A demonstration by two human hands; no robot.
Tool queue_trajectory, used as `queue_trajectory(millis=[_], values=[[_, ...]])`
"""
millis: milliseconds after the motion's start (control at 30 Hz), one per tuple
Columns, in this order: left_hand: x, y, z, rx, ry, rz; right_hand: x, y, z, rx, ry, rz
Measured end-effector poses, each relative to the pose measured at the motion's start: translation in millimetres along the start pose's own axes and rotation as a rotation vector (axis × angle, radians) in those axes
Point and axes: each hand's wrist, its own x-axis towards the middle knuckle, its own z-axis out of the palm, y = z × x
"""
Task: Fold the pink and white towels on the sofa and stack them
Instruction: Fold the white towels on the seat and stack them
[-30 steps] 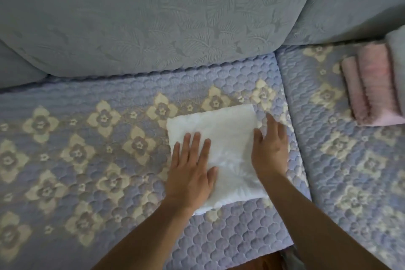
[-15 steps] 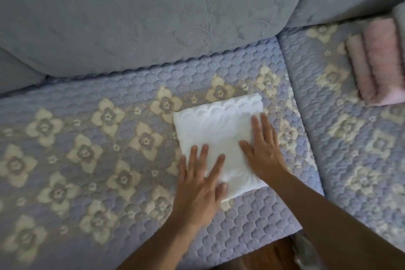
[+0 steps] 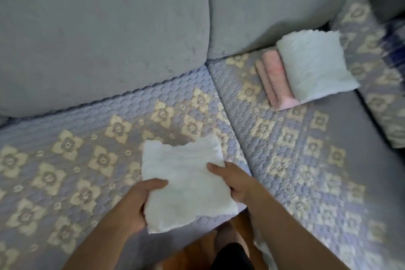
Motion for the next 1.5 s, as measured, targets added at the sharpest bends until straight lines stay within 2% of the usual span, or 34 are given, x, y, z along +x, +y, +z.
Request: queue_trajectory(millis=[133,200,300,433,533,600,700,800,867,933,1000,1067,1133,1233,1333,1400,1500], values=[[5.3,-8.4,81.6,0.044,0.021,-0.016,-30.5,-33.3,-60.1,0.007,0.041,-0.099],[16.6,-7.8,139.7,0.043,0.02,0.037,-46.9,-68.5,-102.3,-0.042,0.106,-0.164],[37.3,7.8,248.4,0.089,-0.025,0.271,-83.8,-143.6,-180.1,-0.206,0.238,-0.383],[50.7,49.8,406.1,0.107,-0.19,0.595,-148.0,-265.1,-279.4,-0.365,0.512,-0.729],[72.4,74.8,497.9,0.083,-0.211,0.773,-166.3,-335.4,-340.0,-0.334,0.577,-0.899],[109.2,83.2,534.1,0.081,-0.147,0.811,-148.5,-363.5,-372.3,-0.339,0.594,-0.948],[187.1,79.5,551.5,0.208,0.007,0.788,-75.8,-370.3,-420.2,-0.469,0.652,-0.831],[246.1,62.9,543.8,0.554,0.272,0.702,0.2,-350.6,-457.1,-0.685,0.593,-0.534],[256.5,53.5,539.6,0.632,0.383,0.741,22.9,-340.4,-474.2,-0.721,0.581,-0.473],[251.5,50.8,538.1,0.598,0.437,0.779,26.9,-337.4,-486.9,-0.674,0.597,-0.533],[244.6,56.3,535.9,0.462,0.471,0.755,21.9,-341.9,-495.5,-0.604,0.622,-0.585],[263.7,65.8,513.7,0.34,0.516,0.68,16.1,-353.3,-503.1,-0.453,0.586,-0.572],[302.8,78.2,481.5,0.269,0.581,0.534,19.3,-362.5,-512.5,-0.369,0.49,-0.512],[288.1,95.3,498.5,0.369,0.605,0.393,38.2,-367.3,-517.5,-0.4,0.293,-0.393],[303.7,97.2,501.8,0.33,0.463,0.336,92.5,-362.0,-542.6,-0.377,0.179,-0.313],[319.6,98.2,492.5,0.317,0.371,0.312,104.9,-365.2,-538.2,-0.394,0.2,-0.305],[338.7,98.9,475.6,0.383,0.328,0.37,112.1,-368.0,-538.3,-0.405,0.191,-0.325]])
